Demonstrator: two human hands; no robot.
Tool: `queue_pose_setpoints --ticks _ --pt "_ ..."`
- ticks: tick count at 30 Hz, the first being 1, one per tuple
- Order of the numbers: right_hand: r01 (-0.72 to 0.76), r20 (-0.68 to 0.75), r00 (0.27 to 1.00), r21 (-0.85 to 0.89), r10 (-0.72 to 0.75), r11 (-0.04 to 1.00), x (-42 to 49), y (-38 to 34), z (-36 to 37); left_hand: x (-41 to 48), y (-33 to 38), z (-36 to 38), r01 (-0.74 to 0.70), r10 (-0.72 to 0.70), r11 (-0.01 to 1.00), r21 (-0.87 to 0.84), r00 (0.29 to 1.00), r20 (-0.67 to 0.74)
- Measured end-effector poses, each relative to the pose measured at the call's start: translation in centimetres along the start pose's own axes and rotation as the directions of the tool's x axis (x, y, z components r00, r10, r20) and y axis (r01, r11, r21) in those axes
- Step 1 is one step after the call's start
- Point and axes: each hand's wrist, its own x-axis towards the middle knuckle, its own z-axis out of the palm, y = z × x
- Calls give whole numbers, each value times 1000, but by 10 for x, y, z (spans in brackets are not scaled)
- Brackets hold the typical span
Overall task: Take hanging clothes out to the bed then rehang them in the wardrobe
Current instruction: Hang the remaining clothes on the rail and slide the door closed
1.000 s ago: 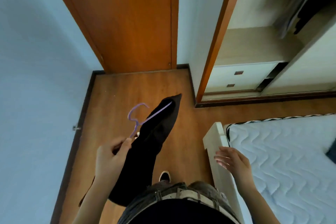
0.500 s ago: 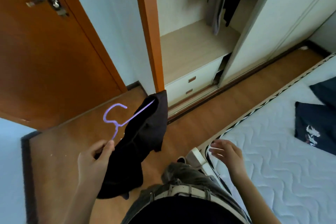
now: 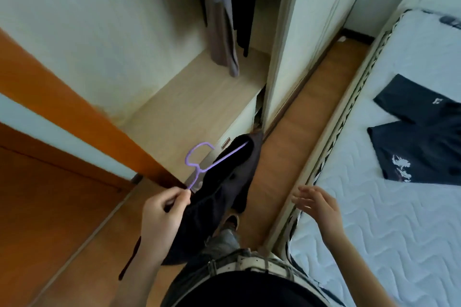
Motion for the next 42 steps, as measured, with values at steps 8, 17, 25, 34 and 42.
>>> queue_pose_setpoints --ticks 8,17,25,34,42 --pt "14 -319 946 222 59 975 9 2 -11 160 62 57 -139 159 983 -120 972 173" --pt "36 -546 816 372 188 927 60 -9 -47 283 111 167 -173 207 973 -153 949 239" --pt "79 -574 801 384 170 920 196 -91 -134 381 171 285 -157 186 976 -150 960 211" --pt "108 -584 804 327 111 939 341 -201 -217 478 267 392 -147 174 976 -158 969 175" --pt "158 -664 726 412 177 897 464 -251 -235 596 352 511 -222 271 959 -178 902 335"
